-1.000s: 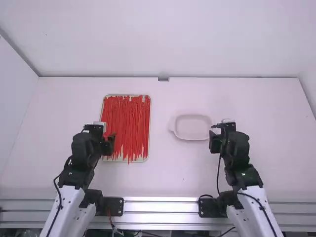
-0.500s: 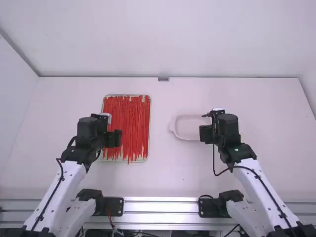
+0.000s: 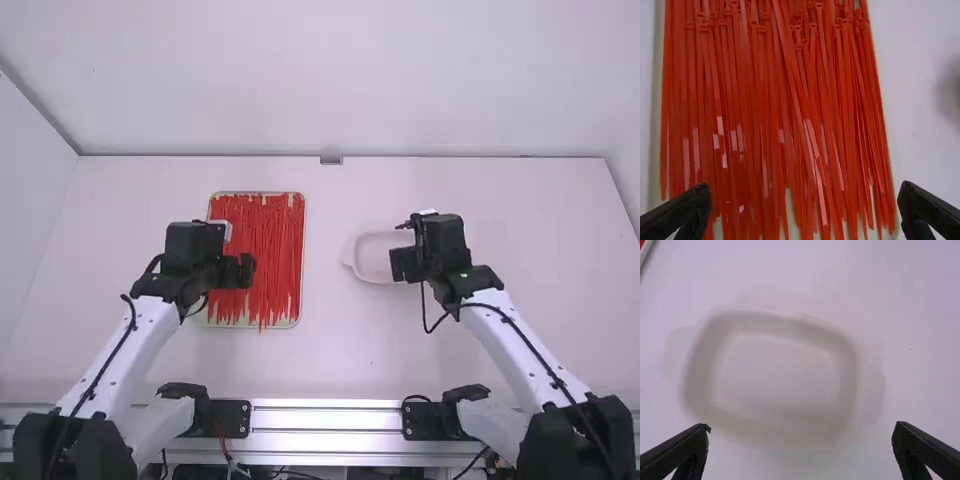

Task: Fasten the cable tie

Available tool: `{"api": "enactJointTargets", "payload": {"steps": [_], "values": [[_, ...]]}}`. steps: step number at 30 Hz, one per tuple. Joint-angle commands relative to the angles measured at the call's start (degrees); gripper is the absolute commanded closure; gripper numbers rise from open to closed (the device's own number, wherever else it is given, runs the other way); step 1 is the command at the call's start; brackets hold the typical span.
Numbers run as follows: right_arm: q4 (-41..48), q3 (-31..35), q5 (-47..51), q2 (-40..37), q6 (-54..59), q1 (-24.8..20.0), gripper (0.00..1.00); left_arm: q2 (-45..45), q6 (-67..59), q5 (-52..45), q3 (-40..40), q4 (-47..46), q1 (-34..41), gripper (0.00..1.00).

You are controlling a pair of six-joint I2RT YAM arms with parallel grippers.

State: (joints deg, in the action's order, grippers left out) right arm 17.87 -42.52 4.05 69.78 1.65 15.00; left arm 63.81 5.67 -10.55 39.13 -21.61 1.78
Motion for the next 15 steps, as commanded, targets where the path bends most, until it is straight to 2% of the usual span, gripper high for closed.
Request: {"api": "enactJointTargets", "payload": {"steps": [1, 15], "values": [[0.32, -2.4, 0.69, 0.82, -0.31, 0.33, 0.01, 0.73, 0.53, -1.06, 1.64, -0.1, 0.5, 0.01], [0.13, -2.54, -1.64, 0.94, -0.33, 0.37, 0.01, 0.9, 1.33, -1.05, 1.75, 0.74, 0.52, 0.01]]}}
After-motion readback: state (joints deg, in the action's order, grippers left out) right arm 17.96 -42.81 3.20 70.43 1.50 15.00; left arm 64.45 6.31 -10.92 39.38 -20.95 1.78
